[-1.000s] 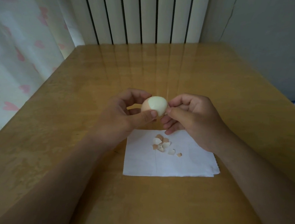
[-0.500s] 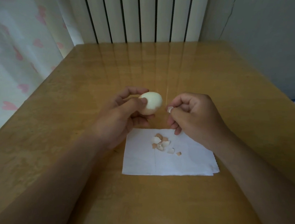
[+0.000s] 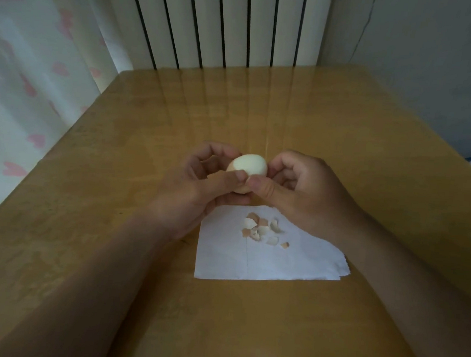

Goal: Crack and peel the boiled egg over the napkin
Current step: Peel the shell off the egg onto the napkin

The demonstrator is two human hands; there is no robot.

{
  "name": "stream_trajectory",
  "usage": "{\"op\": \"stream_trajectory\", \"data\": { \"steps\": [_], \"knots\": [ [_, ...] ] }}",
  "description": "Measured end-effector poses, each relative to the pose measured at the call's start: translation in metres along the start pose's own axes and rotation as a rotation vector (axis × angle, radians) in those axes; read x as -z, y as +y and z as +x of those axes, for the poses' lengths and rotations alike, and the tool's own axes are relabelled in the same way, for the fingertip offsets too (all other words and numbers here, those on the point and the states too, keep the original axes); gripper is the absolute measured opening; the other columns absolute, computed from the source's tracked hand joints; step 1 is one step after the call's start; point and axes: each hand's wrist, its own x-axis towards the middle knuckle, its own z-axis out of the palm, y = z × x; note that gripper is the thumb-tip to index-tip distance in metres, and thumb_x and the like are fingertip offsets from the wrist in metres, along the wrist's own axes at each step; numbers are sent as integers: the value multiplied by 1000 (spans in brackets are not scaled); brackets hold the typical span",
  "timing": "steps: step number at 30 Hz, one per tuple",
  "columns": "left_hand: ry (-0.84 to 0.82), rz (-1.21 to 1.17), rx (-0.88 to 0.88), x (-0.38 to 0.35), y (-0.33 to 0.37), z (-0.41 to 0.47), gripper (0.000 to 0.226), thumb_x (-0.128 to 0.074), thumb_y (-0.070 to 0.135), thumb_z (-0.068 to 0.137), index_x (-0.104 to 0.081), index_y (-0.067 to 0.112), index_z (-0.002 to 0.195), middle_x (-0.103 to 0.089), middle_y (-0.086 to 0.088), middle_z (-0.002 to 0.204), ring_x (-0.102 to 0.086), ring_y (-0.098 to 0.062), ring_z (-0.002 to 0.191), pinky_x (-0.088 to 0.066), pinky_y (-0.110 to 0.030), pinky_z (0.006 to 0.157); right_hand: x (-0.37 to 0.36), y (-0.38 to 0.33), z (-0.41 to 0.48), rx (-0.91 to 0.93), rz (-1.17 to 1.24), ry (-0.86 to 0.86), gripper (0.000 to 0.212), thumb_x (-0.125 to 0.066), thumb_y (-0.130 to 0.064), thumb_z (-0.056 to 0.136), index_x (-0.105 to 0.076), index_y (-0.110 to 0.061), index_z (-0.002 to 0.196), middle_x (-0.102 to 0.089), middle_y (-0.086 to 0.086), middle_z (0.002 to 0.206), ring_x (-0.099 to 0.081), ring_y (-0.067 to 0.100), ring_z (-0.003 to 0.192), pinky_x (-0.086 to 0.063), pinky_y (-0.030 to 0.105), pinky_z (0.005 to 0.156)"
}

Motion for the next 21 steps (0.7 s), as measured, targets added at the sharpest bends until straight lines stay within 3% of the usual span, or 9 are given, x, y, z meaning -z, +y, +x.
{"op": "stream_trajectory", "data": {
  "steps": [2, 5, 8, 12, 18, 21],
  "knots": [
    [-21, 1, -22, 1, -1, 0, 34, -80, 8, 74, -63, 8, 103, -63, -24, 115, -73, -32, 96, -63, -37, 75, 1, 0, 1, 6, 17, -9, 35, -71, -50, 78, -65, -17, 88, -72, -2, 75, -69, 10, 63, -56, 33, 54],
    [-29, -22, -31, 2, 0, 0, 37, -80, 10, 67, -63, 9, 100, -62, -22, 115, -73, -34, 98, -62, -38, 75, 4, 1, 1, 15, 80, -36, 20, -72, -33, 87, -67, -15, 92, -74, 3, 78, -73, 19, 68, -61, 43, 54],
    [-40, -6, -30, 4, -1, 1, 44, -81, 9, 66, -62, 7, 106, -63, -20, 116, -71, -39, 102, -62, -44, 79, 5, 1, 1, 18, 129, -57, 12, -69, -23, 91, -67, -11, 94, -74, 4, 76, -72, 17, 66, -61, 44, 56],
    [-43, 24, -41, 6, -2, 2, 51, -81, 9, 67, -61, 4, 114, -62, -22, 122, -69, -43, 107, -60, -50, 86, 6, 1, 2, 10, 211, -61, 8, -66, -14, 94, -68, -6, 96, -74, 8, 75, -71, 19, 66, -61, 41, 58],
    [-14, 115, -67, 7, -3, 1, 50, -85, 13, 63, -66, 15, 109, -63, -15, 122, -67, -43, 109, -56, -52, 94, 6, 0, 4, -49, 379, -52, 8, -64, -3, 93, -70, -8, 96, -73, 10, 73, -69, 21, 64, -59, 38, 58],
    [6, 264, -126, 3, -1, -2, 52, -91, 14, 64, -64, 19, 109, -64, -16, 121, -70, -32, 104, -58, -44, 87, 4, 1, 4, -95, 454, -33, 10, -65, -2, 92, -72, -8, 95, -73, 11, 74, -69, 22, 65, -58, 38, 58]
  ]
}}
